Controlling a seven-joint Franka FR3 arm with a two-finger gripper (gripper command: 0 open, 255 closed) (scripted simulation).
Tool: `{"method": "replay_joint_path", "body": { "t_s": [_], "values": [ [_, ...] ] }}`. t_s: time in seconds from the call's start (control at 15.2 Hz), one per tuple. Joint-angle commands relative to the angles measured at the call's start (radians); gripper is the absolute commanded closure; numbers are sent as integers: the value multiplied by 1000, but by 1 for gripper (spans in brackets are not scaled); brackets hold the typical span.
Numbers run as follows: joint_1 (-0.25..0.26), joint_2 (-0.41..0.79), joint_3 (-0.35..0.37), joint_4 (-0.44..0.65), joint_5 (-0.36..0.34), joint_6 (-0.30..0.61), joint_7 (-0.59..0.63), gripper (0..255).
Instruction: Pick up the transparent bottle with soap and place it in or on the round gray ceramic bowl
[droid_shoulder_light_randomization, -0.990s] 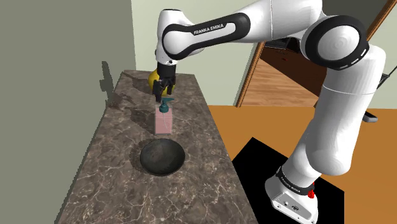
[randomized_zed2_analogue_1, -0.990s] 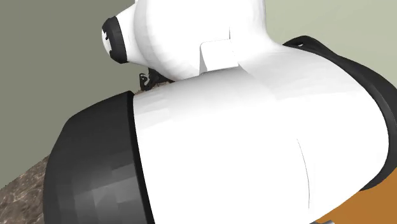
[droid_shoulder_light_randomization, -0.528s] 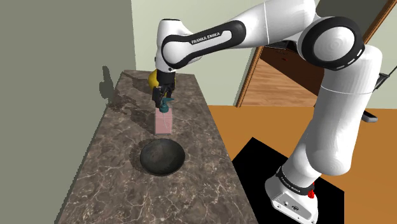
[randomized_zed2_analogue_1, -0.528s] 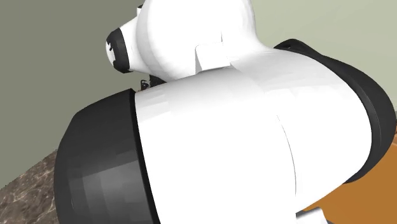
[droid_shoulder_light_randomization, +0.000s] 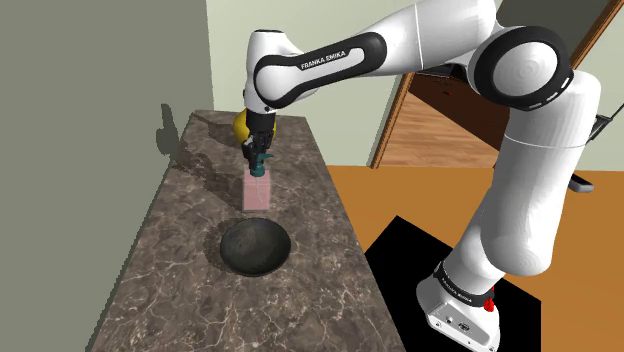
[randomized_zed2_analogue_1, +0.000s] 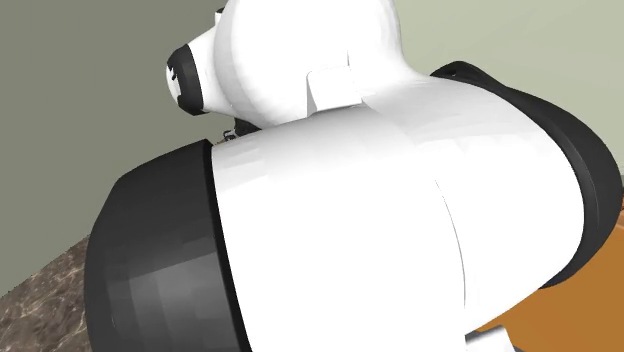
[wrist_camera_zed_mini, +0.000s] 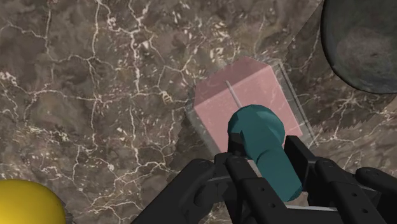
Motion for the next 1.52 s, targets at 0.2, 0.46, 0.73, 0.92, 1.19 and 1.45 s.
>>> {"method": "replay_joint_path", "body": {
  "t_s": [0.2,0.46,0.73,0.92,1.19,1.45],
  "values": [
    [0,0,0,-1,0,-1,0,255],
    [-1,-4,0,6,0,-12,0,255],
    [-1,-21,0,38,2,-60,1,255],
    [-2,-32,1,64,3,-97,2,255],
    [-2,-43,1,103,4,-147,3,255],
    [-2,-52,2,145,5,-198,5,255]
  ]
}}
